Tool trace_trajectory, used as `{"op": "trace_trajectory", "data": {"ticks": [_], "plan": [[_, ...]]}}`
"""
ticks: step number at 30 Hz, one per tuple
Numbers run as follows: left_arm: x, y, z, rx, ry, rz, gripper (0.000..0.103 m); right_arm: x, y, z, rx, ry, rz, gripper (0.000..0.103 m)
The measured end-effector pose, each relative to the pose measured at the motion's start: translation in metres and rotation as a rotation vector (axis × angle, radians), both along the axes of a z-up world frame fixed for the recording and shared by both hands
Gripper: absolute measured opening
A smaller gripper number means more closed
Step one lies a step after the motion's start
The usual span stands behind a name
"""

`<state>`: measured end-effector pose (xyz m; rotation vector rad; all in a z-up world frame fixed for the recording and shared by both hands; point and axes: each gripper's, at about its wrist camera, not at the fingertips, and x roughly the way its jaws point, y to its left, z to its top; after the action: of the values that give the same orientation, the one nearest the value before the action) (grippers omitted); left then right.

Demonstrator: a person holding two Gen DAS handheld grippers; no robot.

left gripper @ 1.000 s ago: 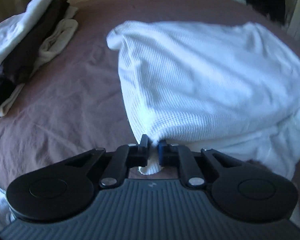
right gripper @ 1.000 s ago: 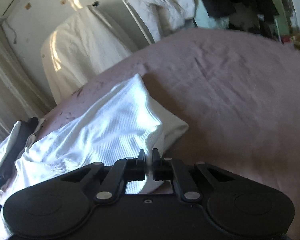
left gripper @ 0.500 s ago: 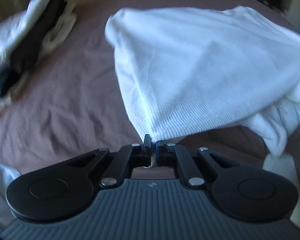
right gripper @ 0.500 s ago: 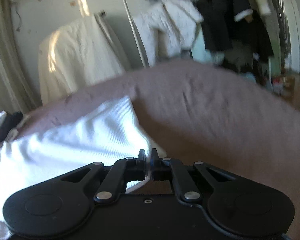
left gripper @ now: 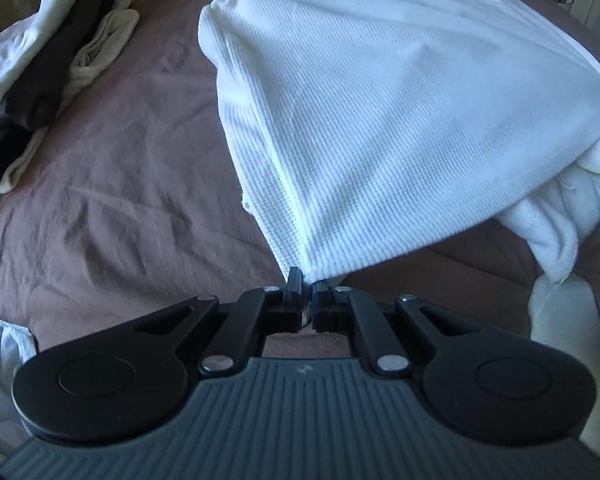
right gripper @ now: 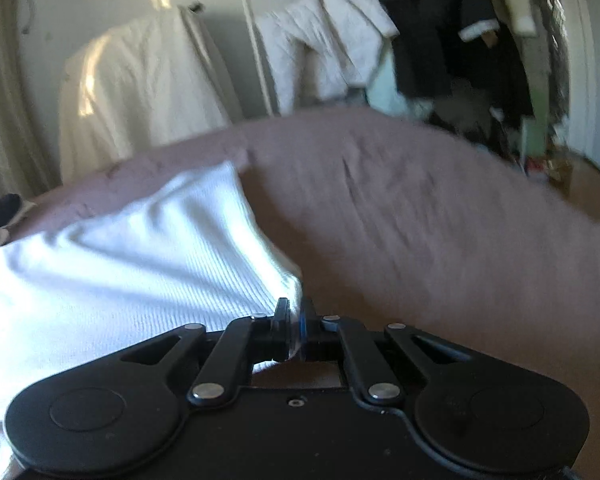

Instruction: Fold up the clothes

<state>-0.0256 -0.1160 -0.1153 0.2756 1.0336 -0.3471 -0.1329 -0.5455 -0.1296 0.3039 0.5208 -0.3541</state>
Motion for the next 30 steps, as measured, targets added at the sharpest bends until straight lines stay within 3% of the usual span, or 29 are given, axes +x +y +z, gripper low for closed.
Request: {"op": "trace_trajectory", "data": {"ticks": [6, 10, 13, 14, 16, 18, 23, 24, 27, 30], "plan": [[-0.008, 0.038, 0.032, -0.184, 0.025, 0.073, 0.007, 0.001, 0.005, 0.014, -0.048, 0.027, 0.017, 0.004], [-0.002, 0.063, 0.055, -0.205, 0.001, 0.125, 0.007, 0.004, -0.003, 0.013, 0.061, 0.08, -0.027, 0.005], [0.013, 0.065, 0.072, -0.233, -0.045, 0.11, 0.012, 0.004, -0.008, 0.022, 0.134, 0.088, -0.1, 0.013], [0.02, 0.058, 0.077, -0.252, -0.054, 0.078, 0.014, 0.005, -0.009, 0.025, 0.137, 0.092, -0.127, 0.015], [0.034, 0.039, 0.082, -0.288, -0.06, 0.007, 0.022, 0.004, -0.013, 0.029, 0.155, 0.072, -0.134, 0.036], [0.049, 0.007, 0.077, -0.317, -0.034, -0.082, 0.028, 0.0, -0.017, 0.031, 0.19, 0.02, -0.11, 0.05], [0.081, -0.081, 0.048, -0.487, 0.175, -0.142, 0.029, 0.003, -0.028, 0.042, 0.37, -0.031, -0.075, 0.054], [0.081, -0.097, 0.042, -0.469, 0.194, -0.16, 0.03, 0.005, -0.028, 0.046, 0.387, -0.045, -0.055, 0.056], [0.071, -0.132, 0.024, -0.293, 0.207, -0.212, 0.053, 0.015, -0.024, 0.053, 0.326, -0.041, 0.012, 0.066], [0.066, -0.136, 0.002, -0.06, 0.219, -0.16, 0.054, 0.03, -0.025, 0.052, 0.273, -0.003, 0.094, 0.068]]}}
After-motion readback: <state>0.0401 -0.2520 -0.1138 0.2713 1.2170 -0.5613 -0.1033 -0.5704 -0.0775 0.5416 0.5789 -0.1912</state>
